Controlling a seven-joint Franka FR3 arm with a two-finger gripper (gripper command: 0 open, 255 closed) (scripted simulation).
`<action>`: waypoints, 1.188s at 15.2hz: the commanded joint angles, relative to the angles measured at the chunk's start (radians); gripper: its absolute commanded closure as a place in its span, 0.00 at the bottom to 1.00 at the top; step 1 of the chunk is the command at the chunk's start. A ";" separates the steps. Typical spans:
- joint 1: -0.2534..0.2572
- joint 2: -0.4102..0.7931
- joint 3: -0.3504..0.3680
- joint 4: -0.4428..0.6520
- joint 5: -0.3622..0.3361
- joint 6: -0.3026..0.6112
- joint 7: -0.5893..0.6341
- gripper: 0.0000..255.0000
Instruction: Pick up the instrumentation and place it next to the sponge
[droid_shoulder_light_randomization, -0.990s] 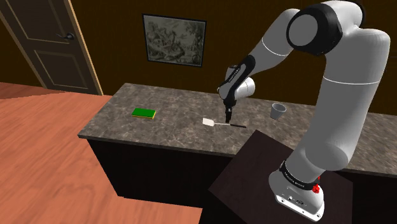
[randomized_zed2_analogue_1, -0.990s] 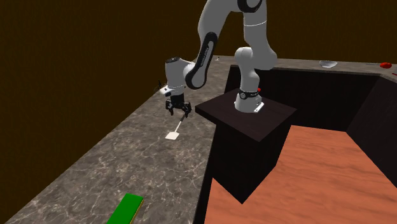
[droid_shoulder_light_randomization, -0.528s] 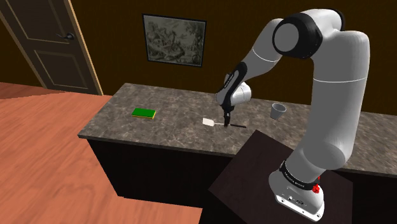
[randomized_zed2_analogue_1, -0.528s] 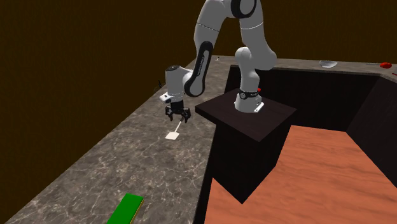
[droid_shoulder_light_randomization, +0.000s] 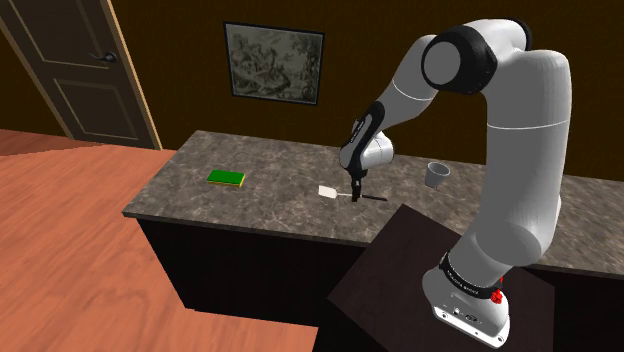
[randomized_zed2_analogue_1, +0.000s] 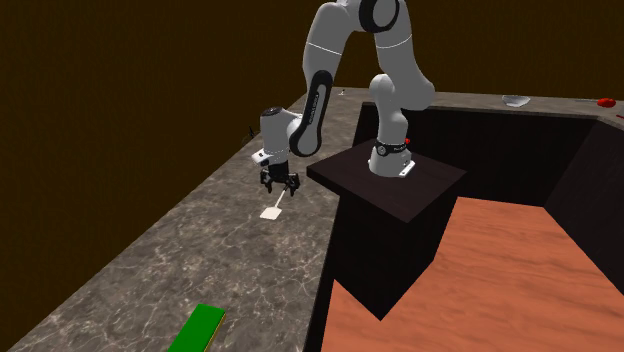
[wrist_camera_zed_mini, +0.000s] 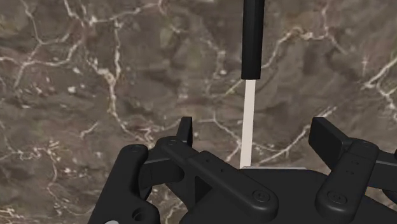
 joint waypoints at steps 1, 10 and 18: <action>0.000 0.000 0.000 0.000 0.000 0.000 0.000 0.00; 0.000 0.000 0.000 0.000 0.000 0.000 0.000 1.00; 0.043 -0.105 -0.055 -0.025 -0.053 -0.079 0.035 1.00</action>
